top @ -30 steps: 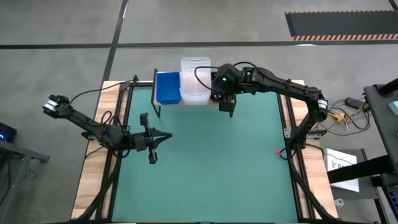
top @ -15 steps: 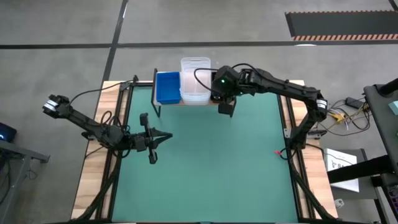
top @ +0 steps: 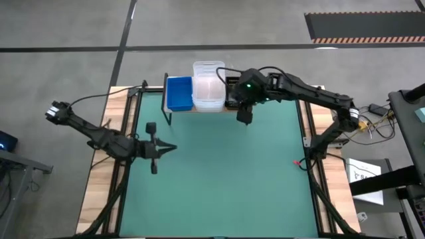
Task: Stack baskets on shelf by color
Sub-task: Stack the black bin on the black bins on the shelf, then return to Home Position
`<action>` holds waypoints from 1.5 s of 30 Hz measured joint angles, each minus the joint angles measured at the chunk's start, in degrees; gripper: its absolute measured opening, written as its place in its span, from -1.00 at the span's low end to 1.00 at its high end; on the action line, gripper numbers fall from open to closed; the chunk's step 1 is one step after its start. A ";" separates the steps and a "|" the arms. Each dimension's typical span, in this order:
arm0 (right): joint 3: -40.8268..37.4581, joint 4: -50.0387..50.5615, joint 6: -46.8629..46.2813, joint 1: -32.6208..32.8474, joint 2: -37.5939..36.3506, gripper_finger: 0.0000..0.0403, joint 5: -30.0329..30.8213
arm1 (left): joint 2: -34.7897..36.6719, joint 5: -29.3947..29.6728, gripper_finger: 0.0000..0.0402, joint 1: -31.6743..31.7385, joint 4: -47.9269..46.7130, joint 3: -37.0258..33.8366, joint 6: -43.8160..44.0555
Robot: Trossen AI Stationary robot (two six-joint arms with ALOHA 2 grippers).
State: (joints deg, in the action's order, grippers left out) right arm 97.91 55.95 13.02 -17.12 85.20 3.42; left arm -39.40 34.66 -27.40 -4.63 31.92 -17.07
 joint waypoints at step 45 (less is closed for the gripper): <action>-48.67 -59.25 1.77 4.43 -18.87 -0.96 -18.98 | 5.60 -10.68 -0.98 -0.07 -2.50 -5.14 -1.51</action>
State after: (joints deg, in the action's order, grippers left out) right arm 49.23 -3.30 14.78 -12.70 66.33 -15.56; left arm -33.81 23.98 -27.47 -7.13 26.78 -18.58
